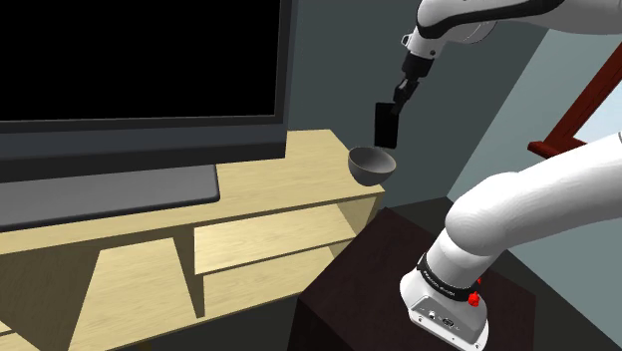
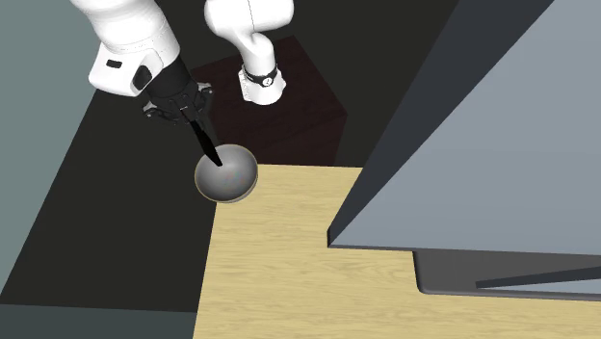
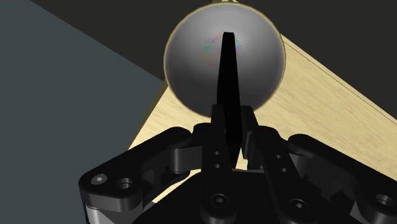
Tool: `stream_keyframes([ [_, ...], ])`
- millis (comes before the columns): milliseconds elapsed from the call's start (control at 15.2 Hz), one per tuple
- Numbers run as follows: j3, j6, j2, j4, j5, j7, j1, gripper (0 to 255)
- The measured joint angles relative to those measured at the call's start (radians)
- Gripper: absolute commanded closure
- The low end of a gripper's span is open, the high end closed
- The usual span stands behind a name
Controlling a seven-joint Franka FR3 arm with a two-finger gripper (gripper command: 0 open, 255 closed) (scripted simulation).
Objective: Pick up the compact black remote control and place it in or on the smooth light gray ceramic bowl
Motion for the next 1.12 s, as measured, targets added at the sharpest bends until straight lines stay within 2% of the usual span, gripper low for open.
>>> stream_keyframes([
  [924,-0.032,0.196,0.039,-0.157,-0.015,-0.003,-0.005,255],
  [1122,-0.034,0.208,0.04,-0.168,-0.017,-0.003,-0.006,255],
])
